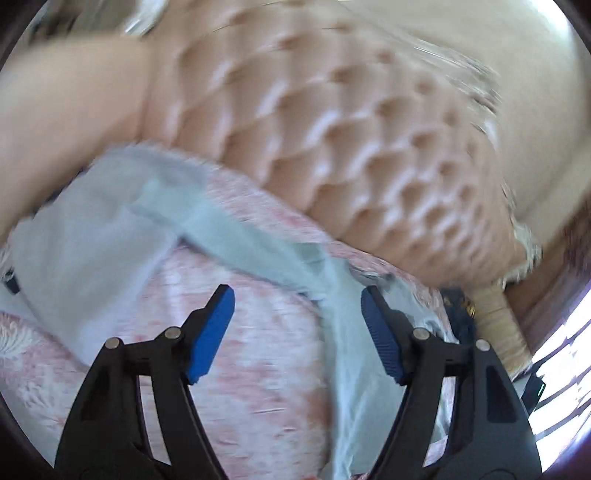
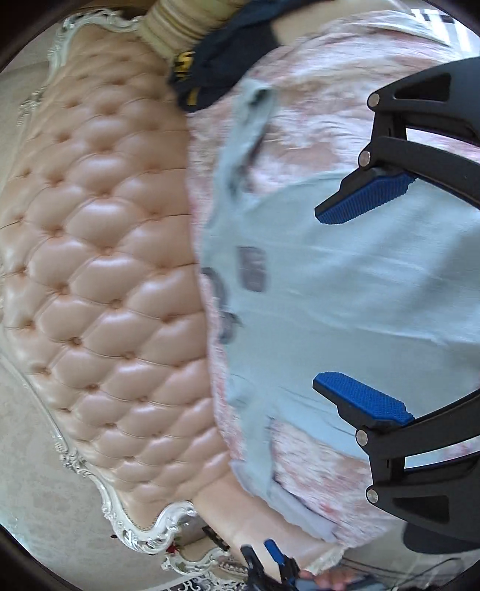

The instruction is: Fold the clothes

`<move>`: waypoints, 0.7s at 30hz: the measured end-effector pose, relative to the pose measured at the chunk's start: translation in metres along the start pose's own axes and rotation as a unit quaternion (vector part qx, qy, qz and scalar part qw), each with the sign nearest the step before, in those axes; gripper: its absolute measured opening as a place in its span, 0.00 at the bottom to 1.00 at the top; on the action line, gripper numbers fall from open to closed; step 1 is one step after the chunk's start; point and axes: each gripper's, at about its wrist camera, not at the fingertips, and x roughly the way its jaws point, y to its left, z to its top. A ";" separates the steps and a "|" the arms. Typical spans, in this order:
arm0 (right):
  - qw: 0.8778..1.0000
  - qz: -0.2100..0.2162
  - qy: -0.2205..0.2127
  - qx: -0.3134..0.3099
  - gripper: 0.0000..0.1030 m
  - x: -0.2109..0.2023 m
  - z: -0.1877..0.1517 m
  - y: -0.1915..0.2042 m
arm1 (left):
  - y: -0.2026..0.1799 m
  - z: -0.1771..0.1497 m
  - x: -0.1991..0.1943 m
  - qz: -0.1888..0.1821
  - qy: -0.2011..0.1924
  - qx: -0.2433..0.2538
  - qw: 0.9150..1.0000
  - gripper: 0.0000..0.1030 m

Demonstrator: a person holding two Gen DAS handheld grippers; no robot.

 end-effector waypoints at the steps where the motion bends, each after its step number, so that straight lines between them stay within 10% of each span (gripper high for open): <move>1: 1.000 -0.005 0.004 -0.003 0.81 -0.004 -0.005 0.001 | 0.019 0.011 0.001 0.004 0.002 -0.022 1.000 0.65; 10: 0.999 -0.044 -0.008 -0.007 0.81 -0.033 0.001 -0.008 | 0.123 0.103 0.078 0.055 0.072 -0.066 0.994 0.54; 21: 0.997 -0.071 0.027 -0.007 0.81 -0.021 -0.005 -0.016 | 0.139 0.119 0.141 0.118 0.130 0.004 0.985 0.38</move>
